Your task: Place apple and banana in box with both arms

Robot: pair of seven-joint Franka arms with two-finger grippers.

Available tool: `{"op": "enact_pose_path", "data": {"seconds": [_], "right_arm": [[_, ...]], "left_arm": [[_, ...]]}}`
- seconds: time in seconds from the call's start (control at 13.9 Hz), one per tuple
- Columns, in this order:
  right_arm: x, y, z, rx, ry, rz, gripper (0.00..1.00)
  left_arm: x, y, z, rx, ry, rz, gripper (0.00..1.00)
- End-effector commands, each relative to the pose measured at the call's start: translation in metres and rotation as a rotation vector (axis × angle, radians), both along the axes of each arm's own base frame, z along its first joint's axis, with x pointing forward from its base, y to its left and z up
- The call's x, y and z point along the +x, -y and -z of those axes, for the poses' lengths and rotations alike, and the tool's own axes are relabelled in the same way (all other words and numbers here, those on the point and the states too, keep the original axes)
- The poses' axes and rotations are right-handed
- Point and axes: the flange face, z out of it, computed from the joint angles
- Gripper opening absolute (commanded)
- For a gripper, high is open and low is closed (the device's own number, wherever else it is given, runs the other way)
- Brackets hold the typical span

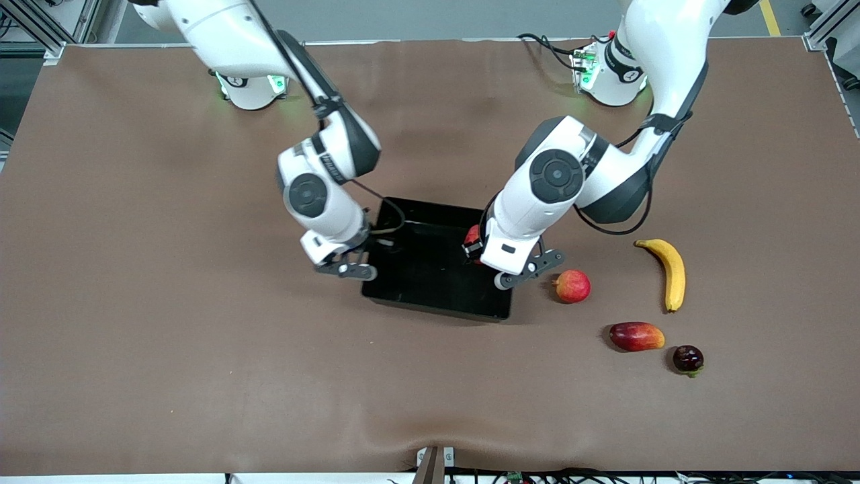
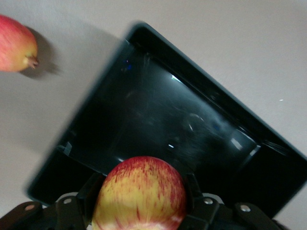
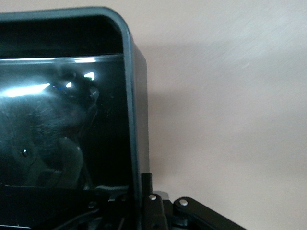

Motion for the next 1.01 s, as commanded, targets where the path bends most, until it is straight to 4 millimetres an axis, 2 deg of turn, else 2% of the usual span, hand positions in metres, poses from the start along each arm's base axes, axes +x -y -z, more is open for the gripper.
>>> {"op": "enact_pose_path", "data": {"seconds": [0.0, 0.07, 0.14, 0.22, 0.43, 0.72, 0.94], "right_arm": [[-0.007, -0.038, 0.013, 0.021, 0.001, 0.052, 0.00], [-0.009, -0.046, 0.016, 0.021, -0.002, 0.067, 0.14], [-0.009, -0.048, 0.017, 0.020, -0.002, 0.067, 0.51], [-0.010, -0.049, 0.017, 0.021, -0.001, 0.066, 1.00], [-0.013, -0.053, 0.016, 0.020, -0.001, 0.060, 1.00], [-0.010, -0.049, 0.010, 0.021, 0.000, 0.064, 1.00], [-0.003, -0.042, -0.010, 0.034, 0.017, 0.073, 1.00]], "left_arm": [[0.003, 0.007, 0.035, 0.018, -0.026, -0.010, 0.00], [0.001, 0.003, 0.046, 0.053, -0.024, 0.007, 0.00], [-0.004, -0.004, 0.063, 0.088, -0.043, 0.010, 0.00], [-0.007, -0.008, 0.072, 0.102, -0.057, 0.013, 0.00], [-0.016, -0.024, 0.094, 0.138, -0.095, 0.012, 0.00], [-0.028, -0.026, 0.120, 0.163, -0.135, 0.030, 0.00], [-0.031, -0.026, 0.145, 0.158, -0.124, 0.051, 0.00]]}}
